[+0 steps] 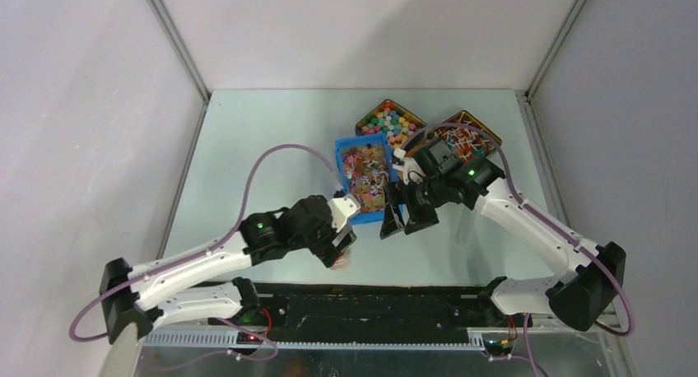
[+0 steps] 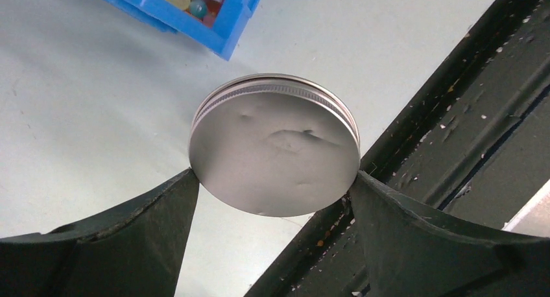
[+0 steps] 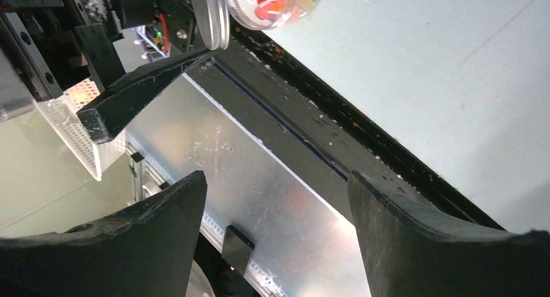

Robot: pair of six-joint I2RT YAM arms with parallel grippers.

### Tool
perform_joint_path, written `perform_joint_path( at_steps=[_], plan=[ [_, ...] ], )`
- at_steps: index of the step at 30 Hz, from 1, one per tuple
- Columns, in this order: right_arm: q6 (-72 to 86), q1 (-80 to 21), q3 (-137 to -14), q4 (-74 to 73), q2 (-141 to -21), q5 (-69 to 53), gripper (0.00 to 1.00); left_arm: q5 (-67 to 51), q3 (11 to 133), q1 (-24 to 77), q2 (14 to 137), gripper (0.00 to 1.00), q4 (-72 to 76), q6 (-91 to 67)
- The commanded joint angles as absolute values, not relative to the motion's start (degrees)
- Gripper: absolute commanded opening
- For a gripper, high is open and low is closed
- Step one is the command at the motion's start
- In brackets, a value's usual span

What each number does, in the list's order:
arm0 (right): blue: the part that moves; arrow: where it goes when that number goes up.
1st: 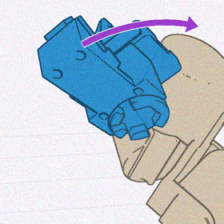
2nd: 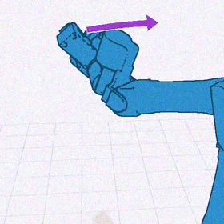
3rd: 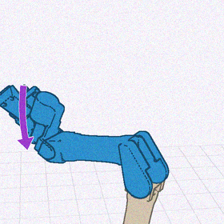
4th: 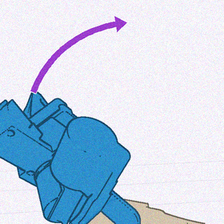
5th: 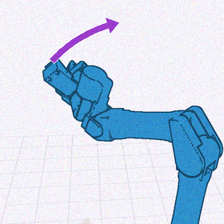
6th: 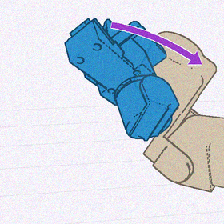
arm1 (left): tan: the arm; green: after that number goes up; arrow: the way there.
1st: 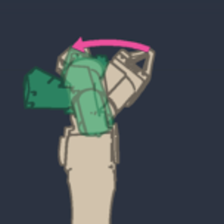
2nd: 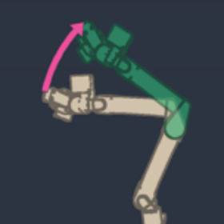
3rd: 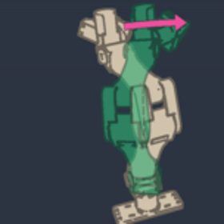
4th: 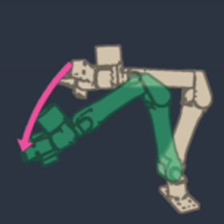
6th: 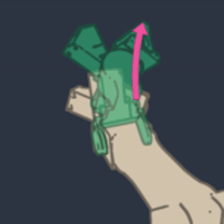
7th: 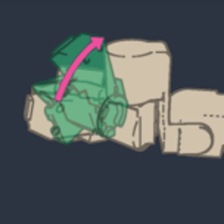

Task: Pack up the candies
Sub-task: Pick up the bottle lid at the center of the board, then close the bottle lid on the packing bottle.

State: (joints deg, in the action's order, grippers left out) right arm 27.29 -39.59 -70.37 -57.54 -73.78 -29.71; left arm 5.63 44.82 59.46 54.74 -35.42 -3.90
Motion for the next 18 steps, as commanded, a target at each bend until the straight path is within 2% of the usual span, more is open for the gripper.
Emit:
perform_joint_path(
  at_steps=[1,9,18],
  plan=[
    [25.88,-38.99,-69.67,-58.94,-73.83,-26.81,0.82,6.65,48.84,59.59,61.77,0.91,-37.25,-6.71],
    [25.7,-37.5,-68.65,-61.63,-73.92,-22.1,0.82,9.66,54.98,59.59,74.06,0.9,-43.71,-7.52],
    [25.58,-34.14,-66.45,-62.67,-72.32,-19.12,0.86,10.78,57.31,59.59,76.55,0.9,-48.26,-7.76]
  ],
)
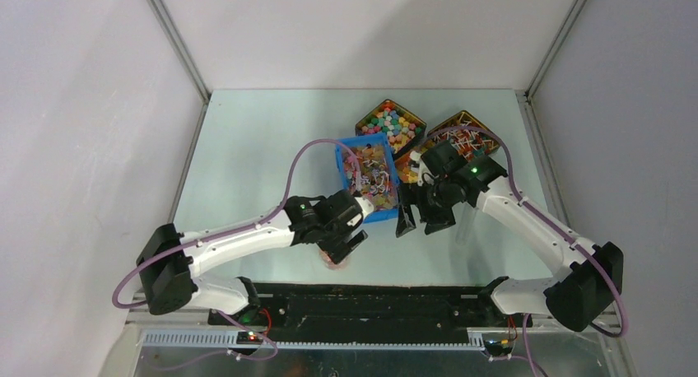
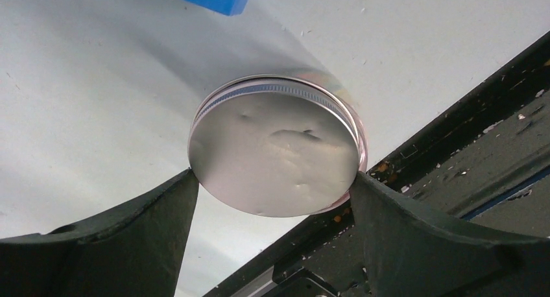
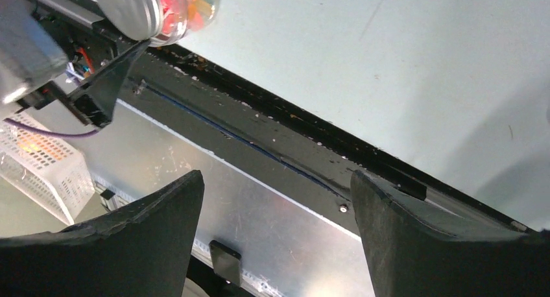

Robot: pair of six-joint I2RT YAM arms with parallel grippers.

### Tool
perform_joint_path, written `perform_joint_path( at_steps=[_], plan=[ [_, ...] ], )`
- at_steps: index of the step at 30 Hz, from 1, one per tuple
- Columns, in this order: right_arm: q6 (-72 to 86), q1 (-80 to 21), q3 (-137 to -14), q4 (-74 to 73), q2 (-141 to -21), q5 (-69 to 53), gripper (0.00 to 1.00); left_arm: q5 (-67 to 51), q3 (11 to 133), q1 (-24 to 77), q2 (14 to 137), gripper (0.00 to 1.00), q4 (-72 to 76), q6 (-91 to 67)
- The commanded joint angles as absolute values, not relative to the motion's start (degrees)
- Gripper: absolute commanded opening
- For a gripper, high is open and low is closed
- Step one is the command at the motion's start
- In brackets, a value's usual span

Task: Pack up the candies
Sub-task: Close the bottle lid on the packing bottle.

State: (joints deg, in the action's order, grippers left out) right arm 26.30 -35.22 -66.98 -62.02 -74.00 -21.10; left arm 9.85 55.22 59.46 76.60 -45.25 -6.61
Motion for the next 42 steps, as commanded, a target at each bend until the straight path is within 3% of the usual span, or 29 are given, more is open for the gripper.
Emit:
perform_joint_path(
  at_steps=[1,11,42],
  plan=[
    [25.54,-34.03,-66.25,-62.67,-72.24,-19.14,0.86,10.1,56.91,59.63,76.46,0.9,-48.36,-8.09],
    [24.73,-33.92,-65.73,-62.79,-71.92,-18.81,0.99,8.25,56.16,60.91,75.71,0.89,-48.73,-9.99],
    [24.03,-33.87,-65.68,-63.08,-72.78,-19.34,1.0,9.23,56.4,62.14,81.89,0.9,-47.6,-8.76]
  ],
)
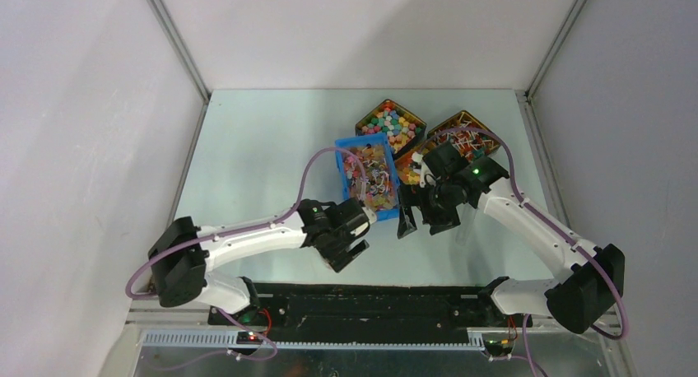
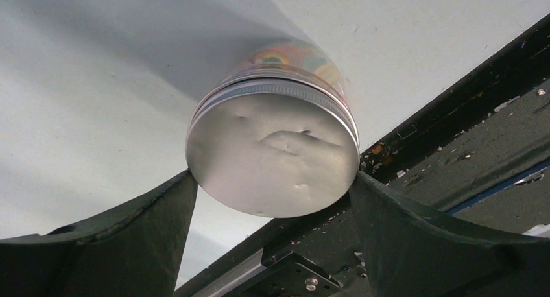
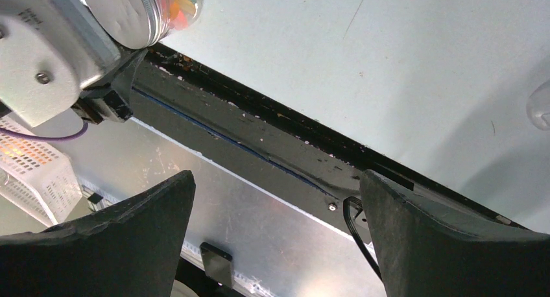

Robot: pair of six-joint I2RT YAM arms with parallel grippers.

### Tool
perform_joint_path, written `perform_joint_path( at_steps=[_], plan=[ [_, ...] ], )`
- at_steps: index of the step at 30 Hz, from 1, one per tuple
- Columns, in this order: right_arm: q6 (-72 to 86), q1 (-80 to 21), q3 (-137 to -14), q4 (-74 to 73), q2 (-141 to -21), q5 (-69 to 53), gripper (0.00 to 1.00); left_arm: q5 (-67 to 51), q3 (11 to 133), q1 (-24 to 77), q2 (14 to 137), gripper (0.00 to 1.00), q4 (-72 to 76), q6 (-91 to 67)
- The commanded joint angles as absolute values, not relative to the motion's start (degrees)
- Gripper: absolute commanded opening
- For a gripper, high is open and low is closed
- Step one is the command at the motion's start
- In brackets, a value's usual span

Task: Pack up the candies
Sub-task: Close the bottle lid on the packing bottle.

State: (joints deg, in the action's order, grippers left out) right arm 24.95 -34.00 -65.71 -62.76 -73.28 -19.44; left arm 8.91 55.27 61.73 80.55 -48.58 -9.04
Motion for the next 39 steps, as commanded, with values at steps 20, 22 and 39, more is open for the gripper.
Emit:
perform_joint_path(
  at_steps=[20,22,39],
  plan=[
    [23.93,-33.88,-65.71,-62.95,-73.17,-19.38,1.0,9.89,54.79,63.18,82.69,0.99,-45.51,-9.38],
    [23.99,-33.9,-65.67,-62.86,-73.31,-19.49,1.0,10.45,54.84,63.19,82.34,1.0,-46.09,-9.52],
    [23.81,-33.91,-65.7,-62.35,-74.22,-20.0,1.0,12.4,53.37,64.47,79.11,1.0,-50.35,-19.12]
  ],
)
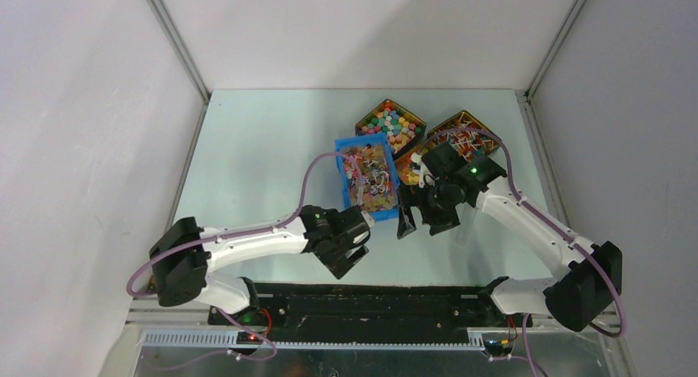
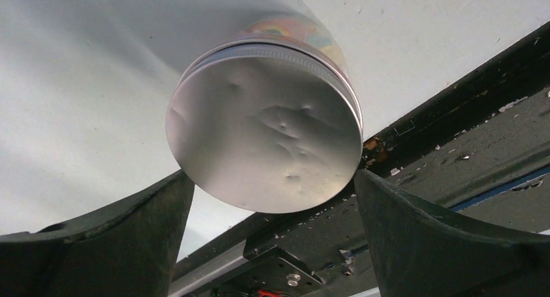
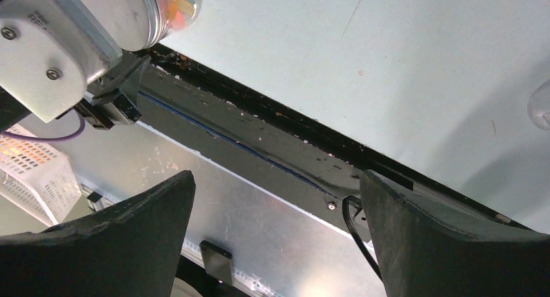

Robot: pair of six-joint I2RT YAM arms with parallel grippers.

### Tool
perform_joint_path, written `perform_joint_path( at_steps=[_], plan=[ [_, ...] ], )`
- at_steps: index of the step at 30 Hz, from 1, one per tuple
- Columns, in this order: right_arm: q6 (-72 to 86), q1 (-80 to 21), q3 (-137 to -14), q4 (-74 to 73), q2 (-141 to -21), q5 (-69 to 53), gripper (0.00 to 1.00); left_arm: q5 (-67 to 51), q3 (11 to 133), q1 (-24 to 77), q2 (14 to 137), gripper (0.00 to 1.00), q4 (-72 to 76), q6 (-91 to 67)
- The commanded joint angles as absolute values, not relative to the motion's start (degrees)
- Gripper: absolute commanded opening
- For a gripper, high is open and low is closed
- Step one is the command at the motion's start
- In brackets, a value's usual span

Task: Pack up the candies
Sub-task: Close the bottle lid on the packing bottle, then move the packing bottle to the center of the board.

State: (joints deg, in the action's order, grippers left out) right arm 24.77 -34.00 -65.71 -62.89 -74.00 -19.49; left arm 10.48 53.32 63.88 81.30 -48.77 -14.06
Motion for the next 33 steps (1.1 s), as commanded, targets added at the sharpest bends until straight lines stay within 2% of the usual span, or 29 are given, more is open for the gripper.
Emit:
perform_joint_path(
  at_steps=[1,5,12,18,22,27,29,33],
  plan=[
    [23.81,-33.96,-65.71,-62.33,-74.24,-20.07,0.99,12.68,53.36,64.5,79.1,1.0,-51.02,-20.58],
    [23.72,-34.04,-65.66,-62.12,-74.65,-20.26,0.99,12.71,53.0,64.95,77.42,1.0,-52.12,-23.8],
    [23.68,-34.29,-65.62,-61.37,-75.31,-20.99,0.99,13.29,51.16,65.17,67.17,1.0,-53.62,-28.99],
    [24.62,-35.9,-64.17,-57.85,-76.73,-23.97,0.99,17.57,46.33,64.47,54.62,1.0,-44.48,-35.9],
    [25.57,-38.49,-63.94,-54.43,-79.75,-25.31,0.98,21.13,43.85,61.0,48.48,1.0,-41.84,-46.61],
    [27.72,-40.89,-63.98,-47.83,-84.09,-29.1,0.94,6.32,37.88,46.18,45.09,1.0,-37.71,-51.46],
    [29.0,-41.86,-63.98,-44.48,-86.01,-30.54,0.93,-5.13,34.71,40.33,45.59,0.99,-35.87,-52.79],
    [32.09,-43.03,-63.94,-39.31,-90.46,-33.63,0.88,-17.14,26.71,33.79,45.95,0.9,-27.76,-55.06]
  ],
)
